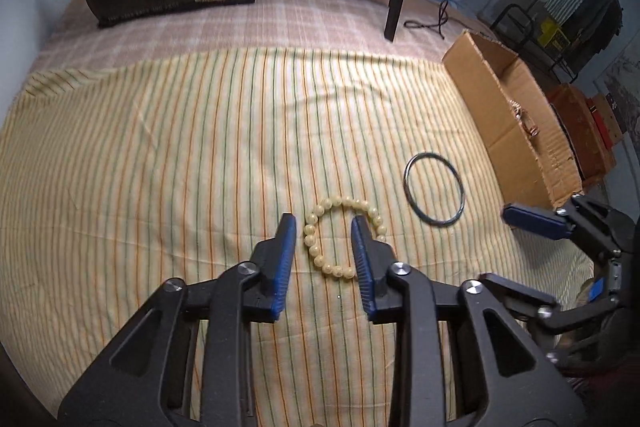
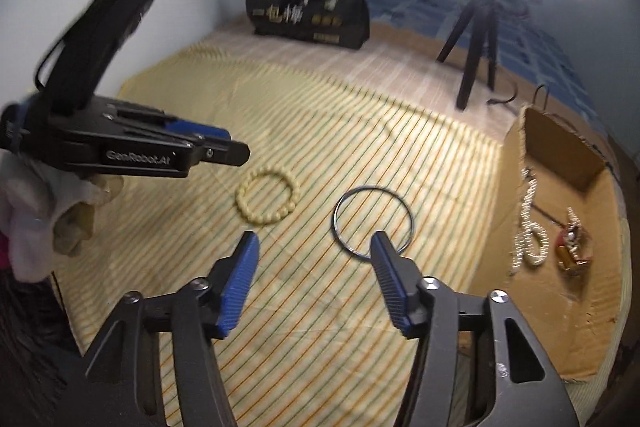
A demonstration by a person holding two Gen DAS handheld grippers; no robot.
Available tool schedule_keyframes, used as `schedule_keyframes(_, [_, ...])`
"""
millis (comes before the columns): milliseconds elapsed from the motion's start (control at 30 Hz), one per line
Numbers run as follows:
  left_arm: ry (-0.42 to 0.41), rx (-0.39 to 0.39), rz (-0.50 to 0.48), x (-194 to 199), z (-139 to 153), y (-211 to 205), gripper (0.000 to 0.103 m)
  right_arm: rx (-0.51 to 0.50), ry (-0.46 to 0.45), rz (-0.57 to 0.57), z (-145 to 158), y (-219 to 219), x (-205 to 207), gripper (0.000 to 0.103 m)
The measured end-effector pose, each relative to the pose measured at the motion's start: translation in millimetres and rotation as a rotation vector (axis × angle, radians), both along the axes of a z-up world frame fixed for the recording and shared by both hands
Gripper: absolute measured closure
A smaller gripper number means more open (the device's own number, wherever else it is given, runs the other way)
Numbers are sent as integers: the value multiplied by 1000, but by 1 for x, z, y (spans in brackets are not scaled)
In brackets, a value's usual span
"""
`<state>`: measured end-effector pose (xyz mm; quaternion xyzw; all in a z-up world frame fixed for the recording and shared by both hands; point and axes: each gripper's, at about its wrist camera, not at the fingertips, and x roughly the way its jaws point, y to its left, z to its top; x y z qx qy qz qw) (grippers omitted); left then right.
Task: Organize jewelry
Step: 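Close left tool on the beaded bracelet while right tool grips the black bangle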
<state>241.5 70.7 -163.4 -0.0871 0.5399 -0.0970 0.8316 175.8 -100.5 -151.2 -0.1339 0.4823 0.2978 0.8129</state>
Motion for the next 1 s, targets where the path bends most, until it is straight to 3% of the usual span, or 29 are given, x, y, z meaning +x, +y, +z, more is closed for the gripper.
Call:
schedule_keyframes(233, [35, -2, 12, 11, -13, 0, 83, -48, 36, -10, -23, 11, 10, 51])
schedule_keyframes(367, [63, -10, 22, 20, -23, 2, 83, -70, 54, -10, -34, 14, 16, 61])
schedule_keyframes(567, [84, 24, 11, 26, -34, -3, 83, -78, 74, -13, -44, 15, 22, 64])
schedule_keyframes(800, [73, 60, -10, 26, -42, -9, 83, -91, 82, -17, -53, 20, 26, 70])
schedule_keyframes(1000, [54, 89, -22, 25, -42, -10, 90, -110, 95, -23, -65, 23, 31, 70])
